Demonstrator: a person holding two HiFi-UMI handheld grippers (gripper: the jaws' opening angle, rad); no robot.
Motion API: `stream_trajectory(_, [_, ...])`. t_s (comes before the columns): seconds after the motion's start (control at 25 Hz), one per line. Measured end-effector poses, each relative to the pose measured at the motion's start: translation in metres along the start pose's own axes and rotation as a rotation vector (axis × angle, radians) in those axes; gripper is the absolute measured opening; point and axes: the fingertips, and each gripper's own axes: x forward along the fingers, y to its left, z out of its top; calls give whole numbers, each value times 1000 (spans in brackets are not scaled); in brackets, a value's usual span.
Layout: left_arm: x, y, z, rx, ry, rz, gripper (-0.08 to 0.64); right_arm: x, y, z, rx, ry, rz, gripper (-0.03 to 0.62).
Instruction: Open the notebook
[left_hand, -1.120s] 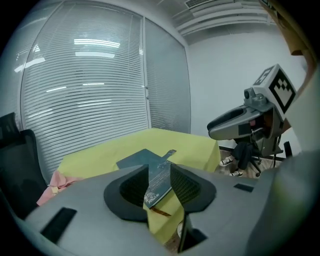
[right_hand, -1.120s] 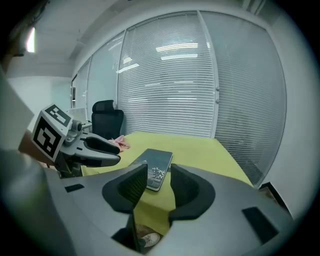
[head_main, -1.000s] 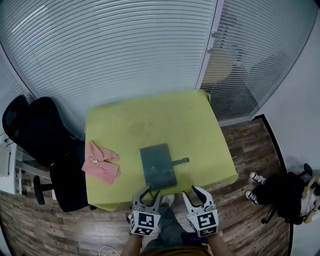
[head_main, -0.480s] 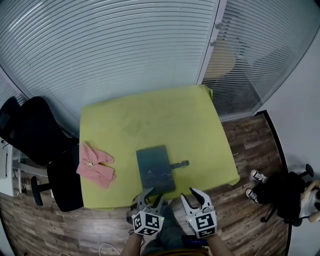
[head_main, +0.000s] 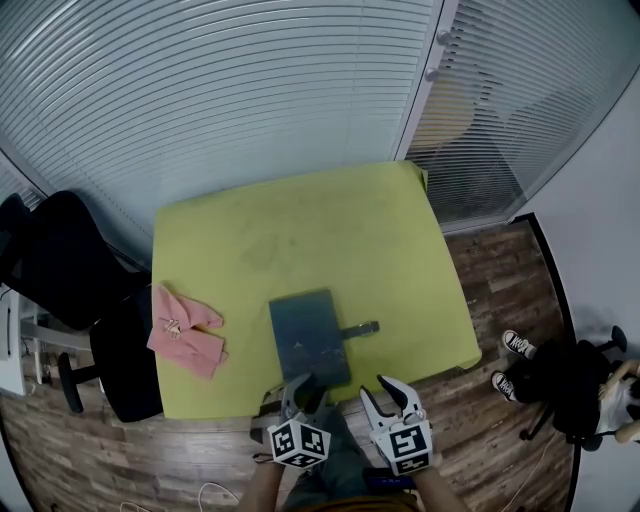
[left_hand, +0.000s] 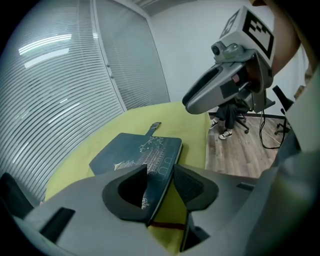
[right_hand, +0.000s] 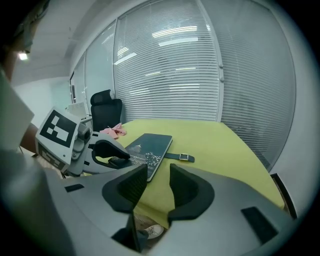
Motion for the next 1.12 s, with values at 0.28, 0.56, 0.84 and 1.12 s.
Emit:
stream_trajectory(0.28, [-3,-3,3,32,-12,-12,149,1,3,5,-18,-3,5,147])
stream_trajectory(0.56, [-18,0,14,18,-62,14,100,-7,5,16,-33,-27,-7,143])
stream_trajectory(0.84, [-35,4,18,-4,-85,50,72,-20,14,25,-34,-51,-15,137])
stream_trajectory(1.12, [-49,12,19,-94,-117,92,58,-35,21,31,-40,-79,-24,133])
